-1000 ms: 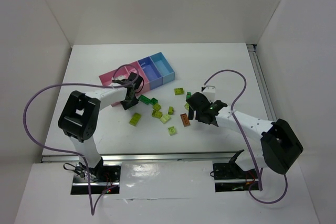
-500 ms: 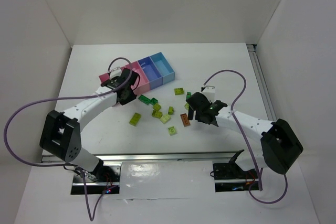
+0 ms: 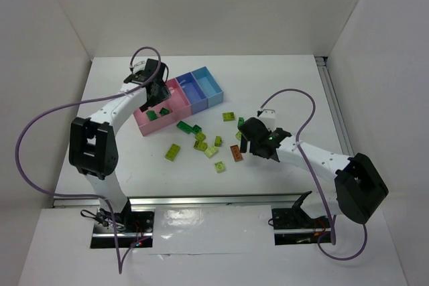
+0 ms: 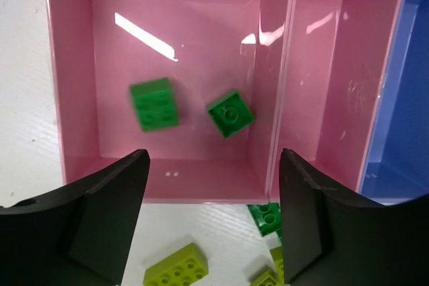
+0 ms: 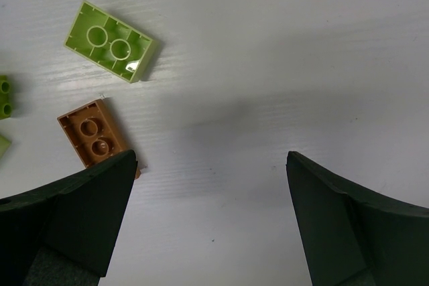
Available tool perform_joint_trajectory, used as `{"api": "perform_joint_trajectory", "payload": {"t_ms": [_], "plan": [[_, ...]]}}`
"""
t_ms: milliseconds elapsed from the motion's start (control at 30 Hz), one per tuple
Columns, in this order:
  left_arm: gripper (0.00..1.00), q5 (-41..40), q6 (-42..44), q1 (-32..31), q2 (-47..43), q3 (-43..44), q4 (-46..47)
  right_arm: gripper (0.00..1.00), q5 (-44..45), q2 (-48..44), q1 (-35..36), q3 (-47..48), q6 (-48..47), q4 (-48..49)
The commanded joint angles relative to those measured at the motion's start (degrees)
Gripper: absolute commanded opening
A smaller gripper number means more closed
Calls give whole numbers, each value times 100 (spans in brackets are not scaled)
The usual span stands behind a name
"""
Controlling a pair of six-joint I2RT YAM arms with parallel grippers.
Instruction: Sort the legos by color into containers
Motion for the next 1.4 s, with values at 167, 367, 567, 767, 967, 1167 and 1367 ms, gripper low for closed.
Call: {"api": "perform_joint_trajectory", "payload": {"t_ms": [167, 367, 567, 767, 967, 1167, 1367], "plan": [[71, 552, 634, -688, -802, -571, 225, 100, 164, -128, 115, -2, 35, 127], [72, 360, -513, -1593, -750, -1318, 120, 100, 59, 39, 115, -2, 35, 180], [81, 131, -1509, -1674, -117, -1038, -56, 100, 164, 39, 168, 51, 35, 5], [79, -97, -1974, -1674, 727, -493, -240, 100, 226, 39, 168, 51, 35, -57], [76, -150, -2178, -1569, 736, -695, 23, 100, 226, 162, 168, 51, -78, -110], [76, -150, -2371, -1569, 789, -642, 102, 100, 226, 443, 168, 218, -132, -110], [92, -151, -2345, -1516, 535, -905, 347, 100, 50, 548, 168, 165, -132, -5]]}}
